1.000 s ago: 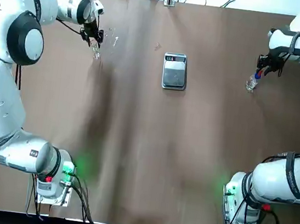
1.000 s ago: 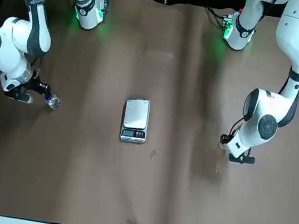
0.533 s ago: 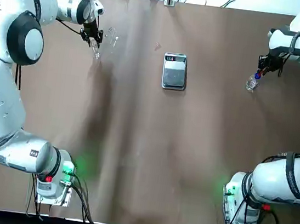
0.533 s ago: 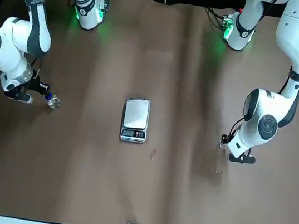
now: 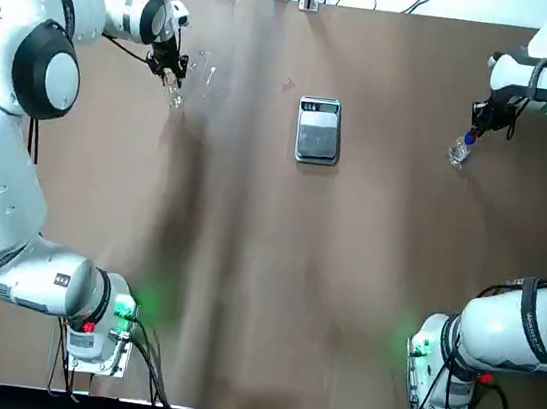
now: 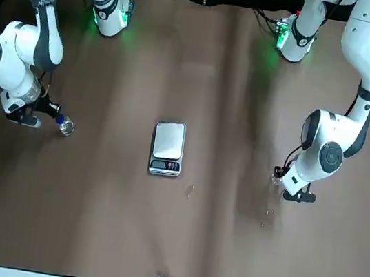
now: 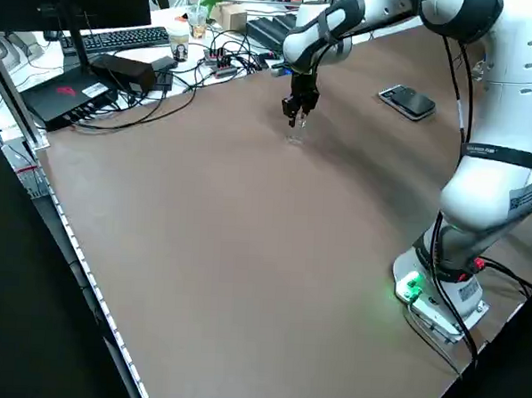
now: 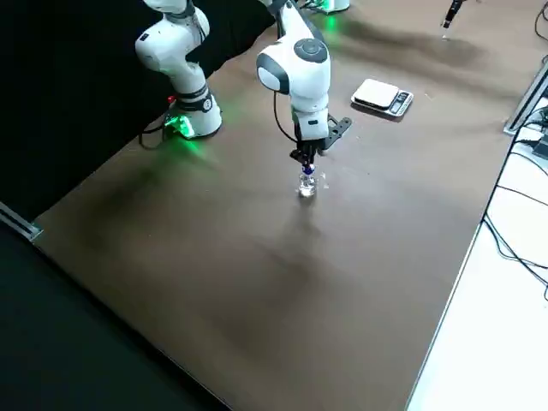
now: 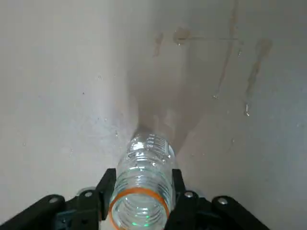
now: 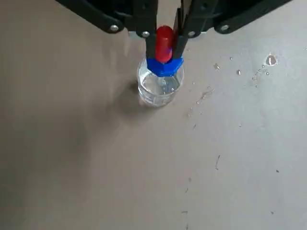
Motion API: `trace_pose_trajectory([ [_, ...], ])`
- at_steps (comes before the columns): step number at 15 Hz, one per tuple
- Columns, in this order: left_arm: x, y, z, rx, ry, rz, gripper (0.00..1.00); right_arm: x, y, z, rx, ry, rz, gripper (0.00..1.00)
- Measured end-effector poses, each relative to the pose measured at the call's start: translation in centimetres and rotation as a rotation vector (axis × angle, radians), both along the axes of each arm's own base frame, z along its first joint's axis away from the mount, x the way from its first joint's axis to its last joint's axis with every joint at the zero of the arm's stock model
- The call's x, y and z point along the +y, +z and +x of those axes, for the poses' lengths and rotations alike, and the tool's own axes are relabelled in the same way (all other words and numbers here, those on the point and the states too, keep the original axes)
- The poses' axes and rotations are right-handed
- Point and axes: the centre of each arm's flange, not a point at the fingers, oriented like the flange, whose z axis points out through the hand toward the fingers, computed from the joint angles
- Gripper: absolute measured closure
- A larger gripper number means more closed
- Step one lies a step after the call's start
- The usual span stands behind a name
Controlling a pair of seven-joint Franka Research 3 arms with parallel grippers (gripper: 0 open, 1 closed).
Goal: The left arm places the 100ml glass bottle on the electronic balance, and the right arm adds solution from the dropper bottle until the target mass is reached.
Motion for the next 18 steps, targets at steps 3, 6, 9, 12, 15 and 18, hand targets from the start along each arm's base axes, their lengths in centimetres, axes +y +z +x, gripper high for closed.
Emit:
trace_pose_trajectory([
  [3, -0.2, 1.6, 0.5, -0.030, 0.017, -0.003, 0.49, 0.2, 0.0, 0.0, 0.000, 0.004, 0.000, 0.86],
  [6, -1.5, 5.3, 1.1, -0.021, 0.007, -0.006, 0.49, 0.2, 0.0, 0.0, 0.000, 0.005, 0.000, 0.92],
  [9, -8.9, 11.5, 1.7, -0.005, 0.039, 0.000, 0.49, 0.2, 0.0, 0.0, 0.000, 0.005, -0.001, 0.94],
  [12, -16.8, 12.4, 0.0, -0.018, 0.066, 0.006, 0.49, 0.2, 0.0, 0.0, 0.000, 0.006, -0.001, 0.94],
  [15, -23.8, 11.7, -1.3, -0.031, 0.096, 0.007, 0.49, 0.2, 0.0, 0.0, 0.000, 0.006, -0.001, 0.94],
  [18, -30.4, 10.6, -3.0, -0.042, 0.093, 0.002, 0.49, 0.2, 0.0, 0.0, 0.000, 0.005, -0.001, 0.94],
])
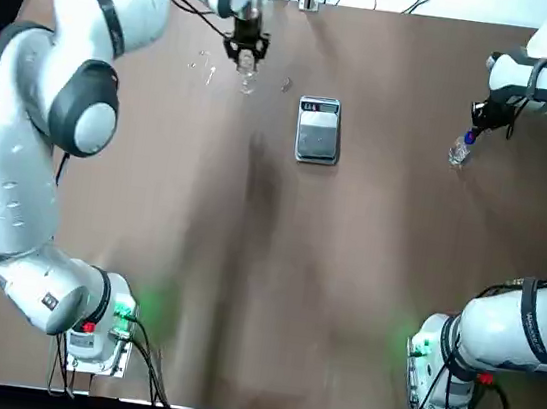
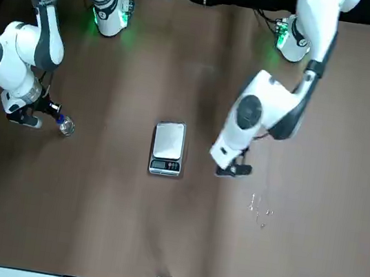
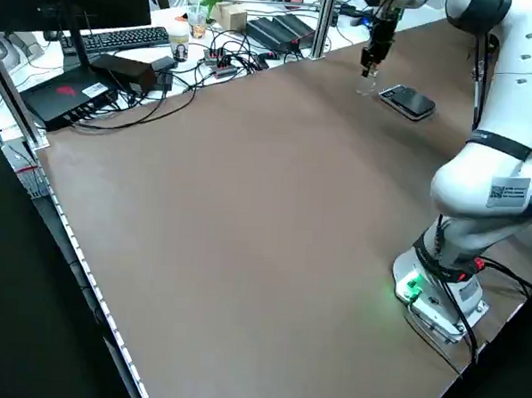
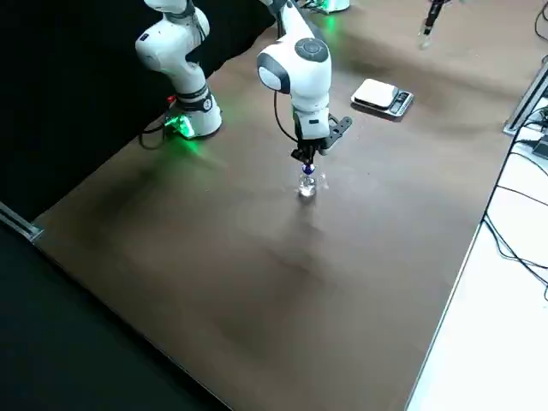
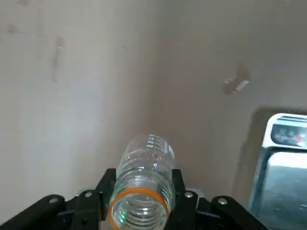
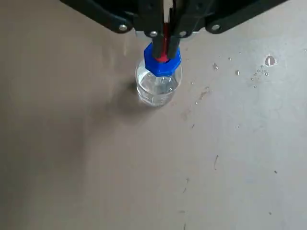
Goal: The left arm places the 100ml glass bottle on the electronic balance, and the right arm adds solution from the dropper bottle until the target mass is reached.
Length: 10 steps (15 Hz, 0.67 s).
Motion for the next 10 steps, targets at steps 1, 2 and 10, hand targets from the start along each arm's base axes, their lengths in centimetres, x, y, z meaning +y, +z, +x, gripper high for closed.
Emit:
trace_pose_trajectory([
  [1, -2.2, -0.4, -0.9, -0.004, -0.005, -0.002, 0.49, 0.0, 0.0, 0.0, 0.000, 0.000, 0.000, 0.94],
  [2, -4.5, -0.8, -1.8, -0.010, -0.011, -0.007, 0.49, 0.0, 0.0, 0.0, 0.000, 0.000, 0.000, 0.94],
  [10, -16.6, -3.1, -8.4, -0.093, -0.007, -0.097, 0.49, -0.1, 0.3, 0.2, -0.008, -0.002, -0.001, 0.92],
])
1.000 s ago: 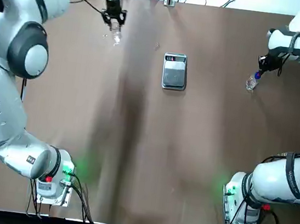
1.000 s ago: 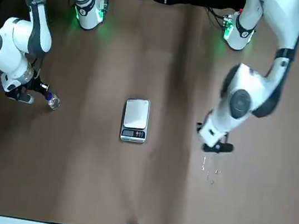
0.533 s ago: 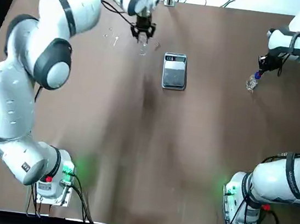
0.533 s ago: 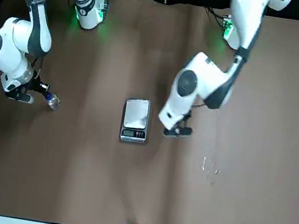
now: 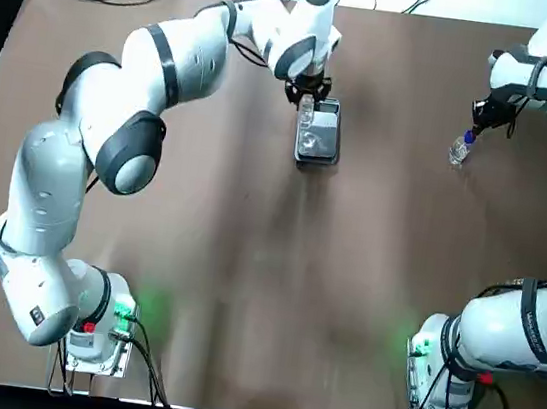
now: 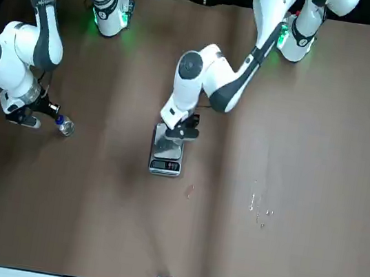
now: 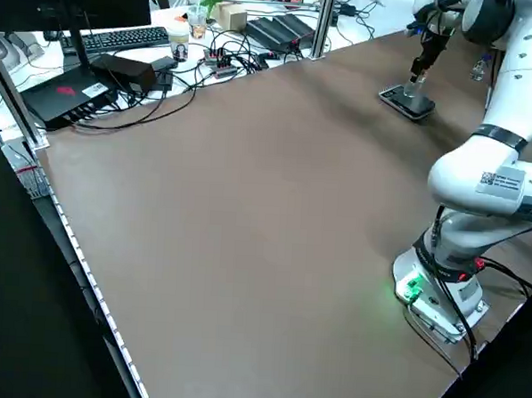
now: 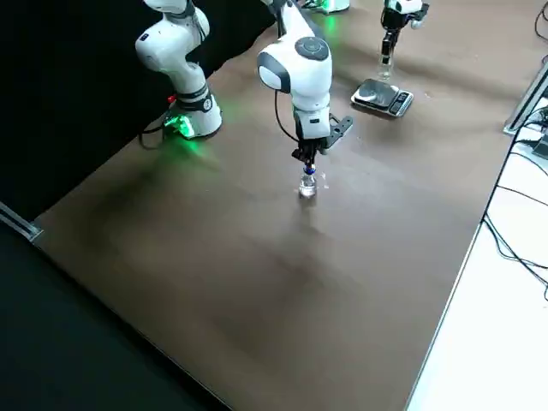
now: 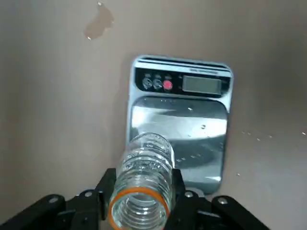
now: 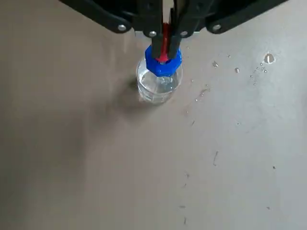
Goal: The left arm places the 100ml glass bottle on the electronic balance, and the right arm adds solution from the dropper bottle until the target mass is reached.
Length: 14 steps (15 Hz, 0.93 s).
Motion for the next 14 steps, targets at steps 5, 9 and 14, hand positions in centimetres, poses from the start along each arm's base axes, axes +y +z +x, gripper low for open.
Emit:
trace_pose_trajectory([
  [5, -3.1, -2.4, -3.0, -0.008, -0.002, -0.014, 0.49, 0.0, 0.1, 0.1, -0.002, -0.001, 0.000, 0.91],
  [9, -3.2, -3.4, -3.1, -0.001, 0.033, -0.011, 0.49, -0.1, 0.1, 0.1, -0.002, -0.001, 0.000, 0.87],
  [14, -3.2, -3.8, -2.7, -0.008, 0.120, -0.015, 0.49, -0.1, 0.1, 0.1, -0.002, -0.001, 0.000, 0.87],
])
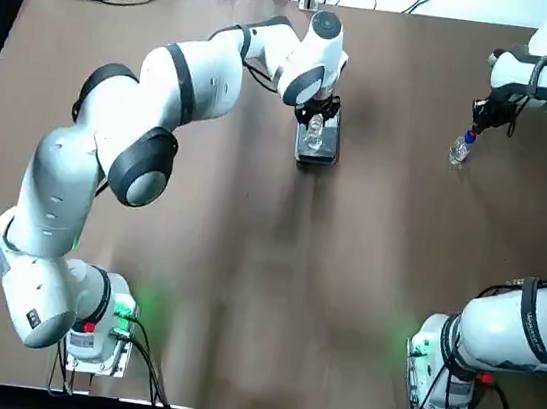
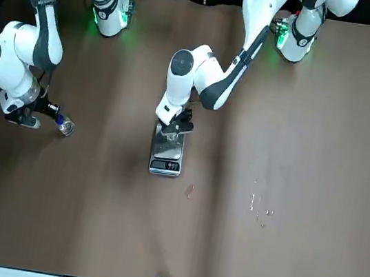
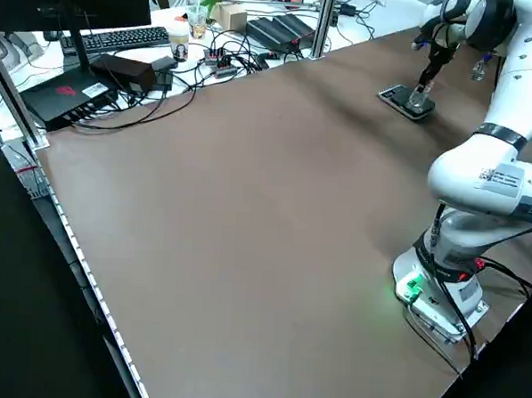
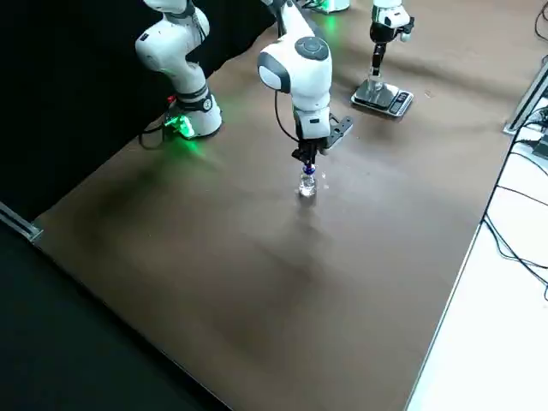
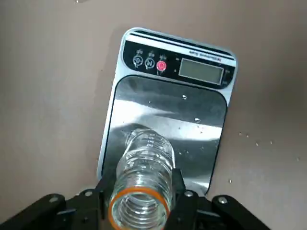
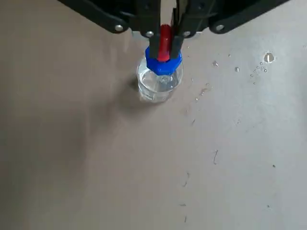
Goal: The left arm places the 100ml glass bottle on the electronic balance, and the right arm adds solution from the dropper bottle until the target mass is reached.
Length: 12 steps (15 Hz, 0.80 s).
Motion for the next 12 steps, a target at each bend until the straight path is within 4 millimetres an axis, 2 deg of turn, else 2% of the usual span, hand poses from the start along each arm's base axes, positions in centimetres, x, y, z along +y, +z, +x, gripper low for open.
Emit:
trace_pose_trajectory([
  [7, -0.8, 0.2, -0.5, -0.025, 0.074, 0.001, 0.47, 0.0, 0.0, 0.0, -0.001, 0.000, 0.000, 0.89],
  [9, -0.7, 0.3, -0.3, -0.029, 0.083, -0.002, 0.33, 0.0, 0.2, 0.1, 0.007, 0.000, 0.001, 0.89],
  [10, -0.7, 0.5, -0.2, -0.031, 0.089, -0.004, 0.33, 0.0, 0.4, 0.2, 0.016, 0.000, 0.003, 0.89],
  [12, -0.6, 0.8, 0.2, -0.037, 0.103, -0.008, 0.24, -0.1, 1.1, 0.6, 0.030, 0.000, 0.006, 0.89],
])
